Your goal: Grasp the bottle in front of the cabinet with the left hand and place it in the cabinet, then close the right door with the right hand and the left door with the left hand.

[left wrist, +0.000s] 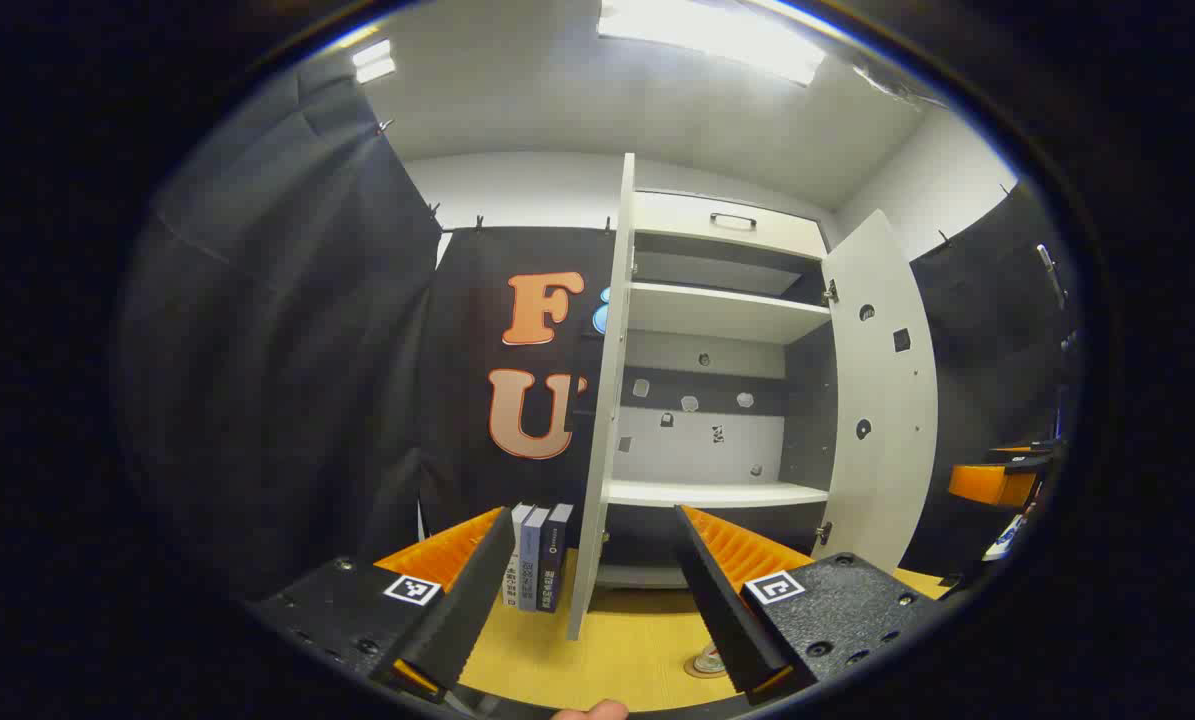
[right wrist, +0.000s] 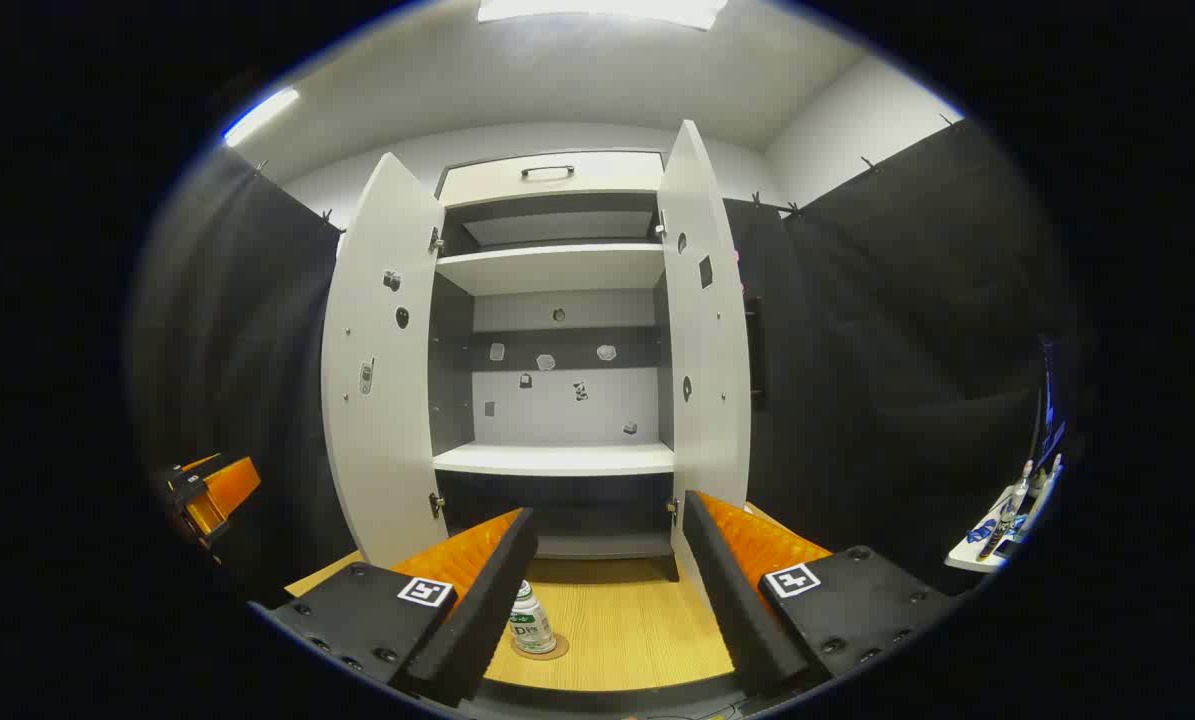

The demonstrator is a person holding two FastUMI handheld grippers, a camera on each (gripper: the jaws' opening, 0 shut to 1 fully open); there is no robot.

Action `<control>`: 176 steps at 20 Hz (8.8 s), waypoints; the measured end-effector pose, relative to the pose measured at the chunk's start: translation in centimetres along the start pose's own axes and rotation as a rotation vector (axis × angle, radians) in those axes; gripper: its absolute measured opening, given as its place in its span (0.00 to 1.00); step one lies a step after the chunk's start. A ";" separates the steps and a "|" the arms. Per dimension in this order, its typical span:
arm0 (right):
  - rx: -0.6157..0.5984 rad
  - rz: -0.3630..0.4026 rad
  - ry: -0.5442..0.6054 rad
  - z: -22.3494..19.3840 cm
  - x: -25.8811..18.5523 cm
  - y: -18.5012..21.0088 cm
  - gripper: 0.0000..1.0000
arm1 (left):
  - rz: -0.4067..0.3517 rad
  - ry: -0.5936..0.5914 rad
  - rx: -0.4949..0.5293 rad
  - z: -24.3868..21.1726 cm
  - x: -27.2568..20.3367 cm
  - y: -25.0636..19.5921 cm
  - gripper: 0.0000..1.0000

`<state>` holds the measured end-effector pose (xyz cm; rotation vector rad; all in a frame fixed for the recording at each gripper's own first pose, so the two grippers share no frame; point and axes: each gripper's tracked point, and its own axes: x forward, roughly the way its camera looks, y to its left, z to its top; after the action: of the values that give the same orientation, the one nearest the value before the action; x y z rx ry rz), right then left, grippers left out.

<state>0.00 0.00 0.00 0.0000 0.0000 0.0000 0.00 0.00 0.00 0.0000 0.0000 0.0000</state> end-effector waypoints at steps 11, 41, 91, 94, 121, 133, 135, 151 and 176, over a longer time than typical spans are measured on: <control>0.000 -0.014 -0.016 0.4 0.2 0.1 0.97 | -0.018 -0.004 0.007 0.2 -0.2 -0.2 0.95; -0.019 0.219 0.011 0.7 6.8 -9.5 0.97 | -0.144 0.232 -0.059 -14.7 5.9 -20.5 0.96; 0.051 -0.051 0.025 -2.2 8.4 -12.6 0.97 | -0.384 0.262 -0.033 -1.1 26.8 -23.1 0.71; 0.061 -0.094 0.022 -2.3 7.7 -14.1 0.97 | -0.385 0.301 -0.033 -1.2 32.4 -24.2 0.71; 0.099 -0.455 0.051 -5.2 4.1 -26.2 0.98 | -0.336 0.600 -0.032 -15.1 49.7 -29.6 0.77; 0.099 -0.424 0.035 -5.1 4.5 -25.7 0.98 | -0.348 0.385 -0.075 -9.0 49.1 -28.2 0.96; 0.096 -0.407 0.036 -5.0 4.9 -25.4 0.98 | -0.361 0.351 -0.073 -7.1 47.9 -28.2 0.96; 0.071 -0.158 0.043 -3.9 8.5 -20.0 0.98 | -0.371 0.075 -0.162 3.6 29.6 -22.7 0.95; 0.128 -0.098 0.027 -2.6 12.2 -16.6 0.98 | -0.068 0.165 -0.071 -10.3 10.8 -15.9 0.96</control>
<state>12.23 -16.56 -2.57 0.1280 0.0268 -0.0977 10.82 -15.91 -10.28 -0.0708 0.1654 -0.0682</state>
